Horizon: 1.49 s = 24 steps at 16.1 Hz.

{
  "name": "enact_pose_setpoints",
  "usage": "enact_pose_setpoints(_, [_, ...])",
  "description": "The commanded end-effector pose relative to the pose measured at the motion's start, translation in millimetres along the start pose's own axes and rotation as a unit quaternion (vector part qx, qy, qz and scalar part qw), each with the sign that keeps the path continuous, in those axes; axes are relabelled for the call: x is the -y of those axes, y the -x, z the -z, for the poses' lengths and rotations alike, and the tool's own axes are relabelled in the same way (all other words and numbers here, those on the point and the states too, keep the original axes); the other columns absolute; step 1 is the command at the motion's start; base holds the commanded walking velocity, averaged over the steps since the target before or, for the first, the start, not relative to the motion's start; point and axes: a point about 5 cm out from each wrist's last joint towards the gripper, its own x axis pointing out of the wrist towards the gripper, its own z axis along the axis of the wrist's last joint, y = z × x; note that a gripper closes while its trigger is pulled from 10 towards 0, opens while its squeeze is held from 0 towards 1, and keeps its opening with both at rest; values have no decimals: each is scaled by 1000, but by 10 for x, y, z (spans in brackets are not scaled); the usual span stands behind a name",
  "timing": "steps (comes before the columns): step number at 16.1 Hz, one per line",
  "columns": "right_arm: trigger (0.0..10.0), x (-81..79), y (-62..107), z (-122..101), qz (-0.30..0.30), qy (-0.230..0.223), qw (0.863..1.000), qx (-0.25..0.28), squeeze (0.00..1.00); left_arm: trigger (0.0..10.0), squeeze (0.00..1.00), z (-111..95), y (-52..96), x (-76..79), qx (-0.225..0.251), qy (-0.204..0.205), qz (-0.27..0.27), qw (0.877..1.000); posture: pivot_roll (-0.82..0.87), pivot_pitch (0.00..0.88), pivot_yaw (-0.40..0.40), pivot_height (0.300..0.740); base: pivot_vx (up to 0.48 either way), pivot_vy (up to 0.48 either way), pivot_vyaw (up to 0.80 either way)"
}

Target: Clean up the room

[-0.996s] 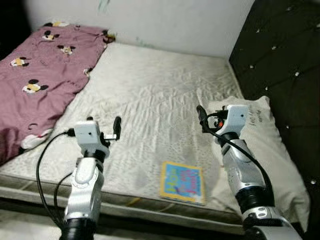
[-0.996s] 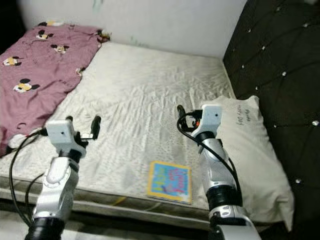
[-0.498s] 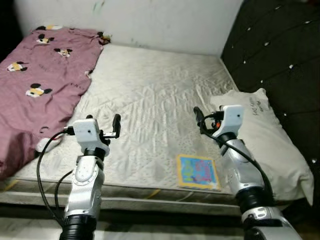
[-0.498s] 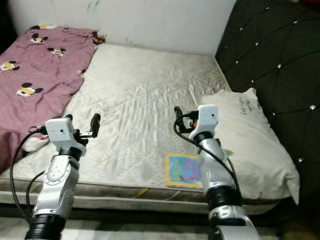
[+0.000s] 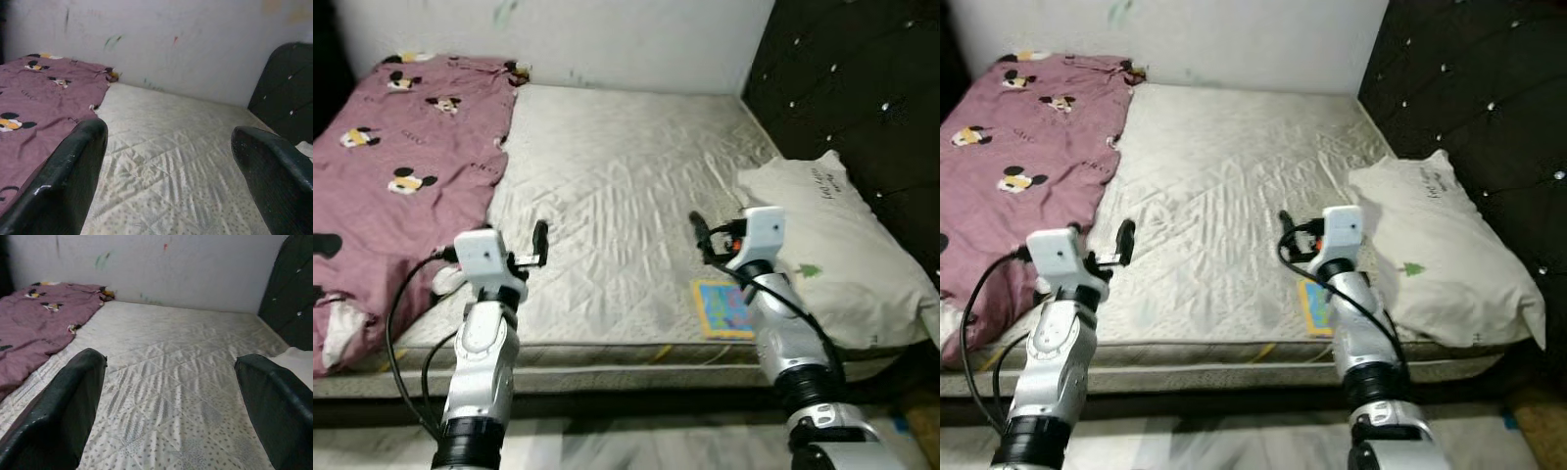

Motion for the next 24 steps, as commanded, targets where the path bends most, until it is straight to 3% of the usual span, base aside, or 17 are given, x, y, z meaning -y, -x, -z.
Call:
enact_pose_setpoints(1, [10000, -86, -55, -75, -13, -1, 1000, 13, 0, 10000, 0, -7, 4, -53, 1, -1, -6, 1000, -48, 46, -100, 740, 0, 480, 0])
enact_pose_setpoints(3, [10000, -90, -56, -73, -14, -2, 1000, 13, 0, 10000, 0, -15, 3, -55, 4, 4, -7, 1000, -47, 46, -99, 740, 0, 480, 0])
enact_pose_setpoints(9, [10000, -98, -58, -60, -14, 0, 1000, 11, 0, 10000, 0, -52, 22, 5, 18, 15, 31, 999, -47, 48, -97, 740, 0, 0, 0])
enact_pose_setpoints(22, [10000, -86, -54, -52, -11, 3, 1000, 10, 0, 10000, 0, -44, 13, 40, 14, 21, 49, 998, -44, 34, -91, 740, 325, 0, 0])
enact_pose_setpoints(24, [10000, -75, -50, -43, -10, 4, 1000, 9, 0, 10000, 0, -2, -2, 54, 1, 12, 32, 999, -43, 33, -91, 740, 0, 0, 0])
